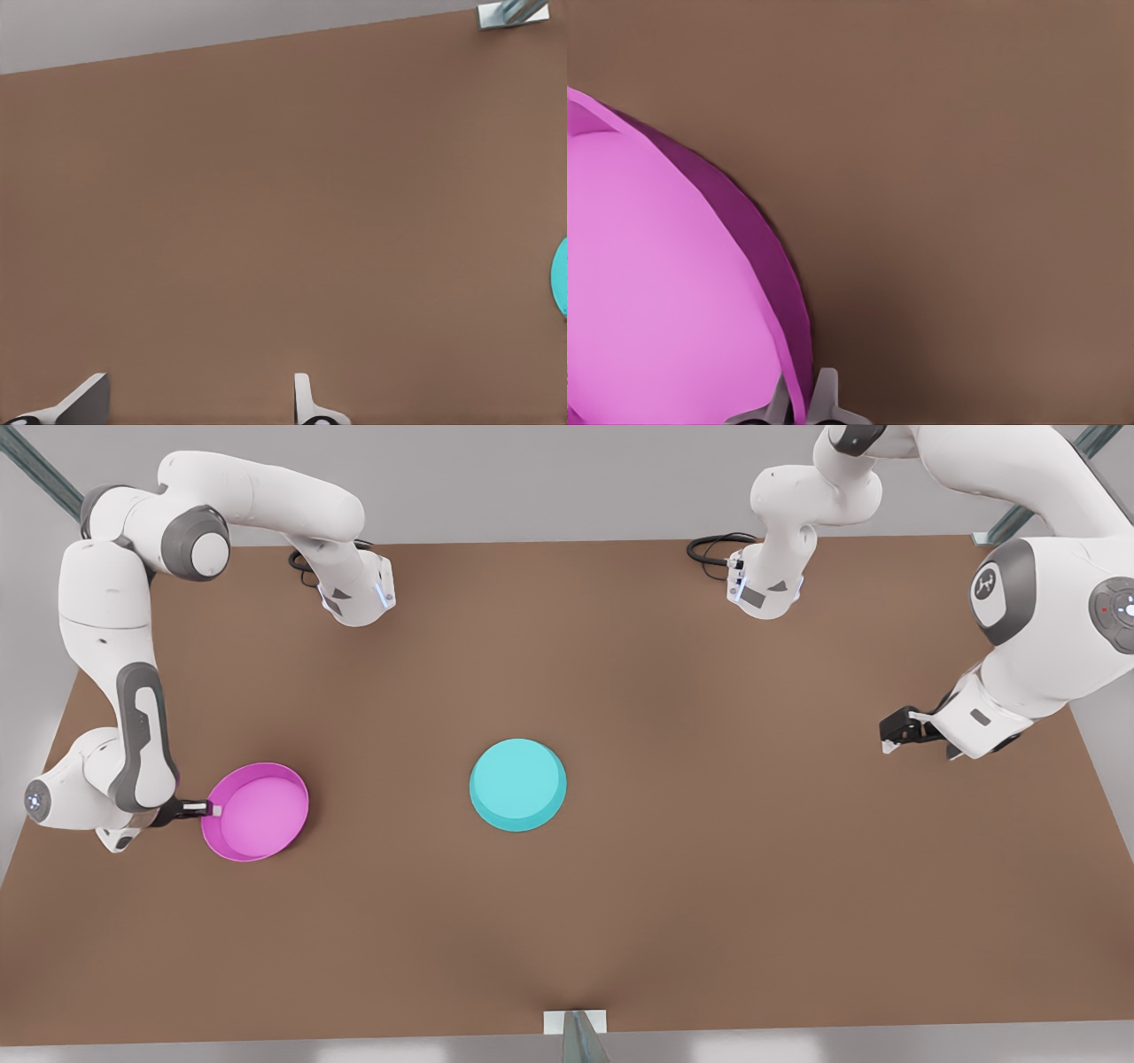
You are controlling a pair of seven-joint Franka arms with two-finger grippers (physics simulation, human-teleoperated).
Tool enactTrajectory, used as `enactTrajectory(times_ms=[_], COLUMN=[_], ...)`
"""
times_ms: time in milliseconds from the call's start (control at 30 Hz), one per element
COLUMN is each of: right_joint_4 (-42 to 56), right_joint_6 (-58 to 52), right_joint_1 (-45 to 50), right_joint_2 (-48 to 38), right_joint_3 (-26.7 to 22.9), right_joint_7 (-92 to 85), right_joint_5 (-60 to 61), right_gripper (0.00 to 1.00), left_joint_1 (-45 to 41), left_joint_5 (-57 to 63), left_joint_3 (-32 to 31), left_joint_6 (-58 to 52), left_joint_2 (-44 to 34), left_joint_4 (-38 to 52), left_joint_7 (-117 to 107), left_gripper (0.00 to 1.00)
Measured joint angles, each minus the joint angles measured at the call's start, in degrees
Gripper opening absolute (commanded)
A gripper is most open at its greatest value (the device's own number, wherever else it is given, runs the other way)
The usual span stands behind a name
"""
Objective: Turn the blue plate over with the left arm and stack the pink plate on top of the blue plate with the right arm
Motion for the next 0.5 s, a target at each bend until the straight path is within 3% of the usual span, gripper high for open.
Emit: enactTrajectory(times_ms=[500], right_joint_4=[4.83], right_joint_6=[-9.17], right_joint_1=[0.64], right_joint_2=[-1.07], right_joint_3=[1.01], right_joint_7=[0.56], right_joint_5=[0.29], right_gripper=[0.21], left_joint_1=[-0.03], left_joint_5=[-1.06], left_joint_3=[0.35], left_joint_6=[0.0], left_joint_2=[-0.1], left_joint_4=[0.02], left_joint_7=[0.37], left_gripper=[1.0])
